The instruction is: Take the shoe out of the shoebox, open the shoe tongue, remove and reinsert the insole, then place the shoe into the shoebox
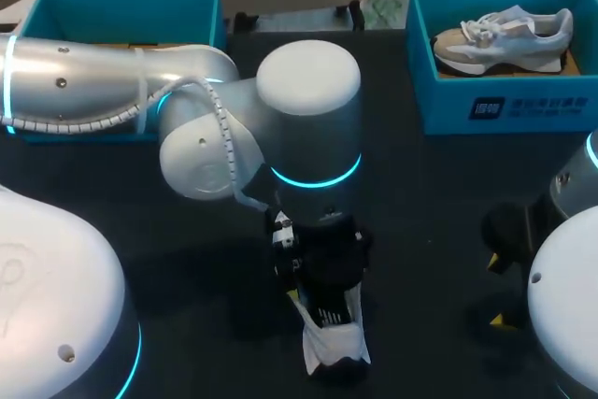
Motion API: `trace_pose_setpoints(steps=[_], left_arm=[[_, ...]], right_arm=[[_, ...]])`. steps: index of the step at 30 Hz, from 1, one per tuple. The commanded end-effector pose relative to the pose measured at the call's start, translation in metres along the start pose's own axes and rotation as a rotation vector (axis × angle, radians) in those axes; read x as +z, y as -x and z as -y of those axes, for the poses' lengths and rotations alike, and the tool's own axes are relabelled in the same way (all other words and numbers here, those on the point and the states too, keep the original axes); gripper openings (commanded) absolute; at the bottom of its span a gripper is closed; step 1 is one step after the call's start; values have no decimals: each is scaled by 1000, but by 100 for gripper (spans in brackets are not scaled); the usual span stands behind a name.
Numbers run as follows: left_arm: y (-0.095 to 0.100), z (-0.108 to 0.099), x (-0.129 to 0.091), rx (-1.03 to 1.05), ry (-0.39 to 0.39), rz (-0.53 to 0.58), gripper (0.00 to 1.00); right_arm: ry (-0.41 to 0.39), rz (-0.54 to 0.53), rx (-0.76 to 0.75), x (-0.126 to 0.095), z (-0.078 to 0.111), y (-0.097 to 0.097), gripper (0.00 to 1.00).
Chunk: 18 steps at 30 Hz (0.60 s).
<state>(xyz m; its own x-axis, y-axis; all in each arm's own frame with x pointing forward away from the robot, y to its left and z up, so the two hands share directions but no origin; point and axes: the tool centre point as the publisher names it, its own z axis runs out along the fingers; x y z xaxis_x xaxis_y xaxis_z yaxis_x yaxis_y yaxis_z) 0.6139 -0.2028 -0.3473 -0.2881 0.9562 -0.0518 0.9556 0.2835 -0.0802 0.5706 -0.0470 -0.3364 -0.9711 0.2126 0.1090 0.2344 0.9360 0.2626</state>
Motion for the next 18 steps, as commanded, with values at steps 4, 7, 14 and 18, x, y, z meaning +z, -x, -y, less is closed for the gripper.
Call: trace_pose_setpoints(steps=[4, 7, 14, 18], left_arm=[[-4, -13, -5, 9, -23, 20, 100], [-5, -16, -9, 12, -40, 24, 100], [-6, -29, -21, 12, -49, 40, 100], [-5, -36, -31, 12, -35, 46, 100]], right_arm=[[2, 3, -1, -2, 1, -2, 100], [2, 3, -1, -2, 1, -2, 100], [2, 3, -1, -2, 1, -2, 100], [2, 3, -1, -2, 1, -2, 100]])
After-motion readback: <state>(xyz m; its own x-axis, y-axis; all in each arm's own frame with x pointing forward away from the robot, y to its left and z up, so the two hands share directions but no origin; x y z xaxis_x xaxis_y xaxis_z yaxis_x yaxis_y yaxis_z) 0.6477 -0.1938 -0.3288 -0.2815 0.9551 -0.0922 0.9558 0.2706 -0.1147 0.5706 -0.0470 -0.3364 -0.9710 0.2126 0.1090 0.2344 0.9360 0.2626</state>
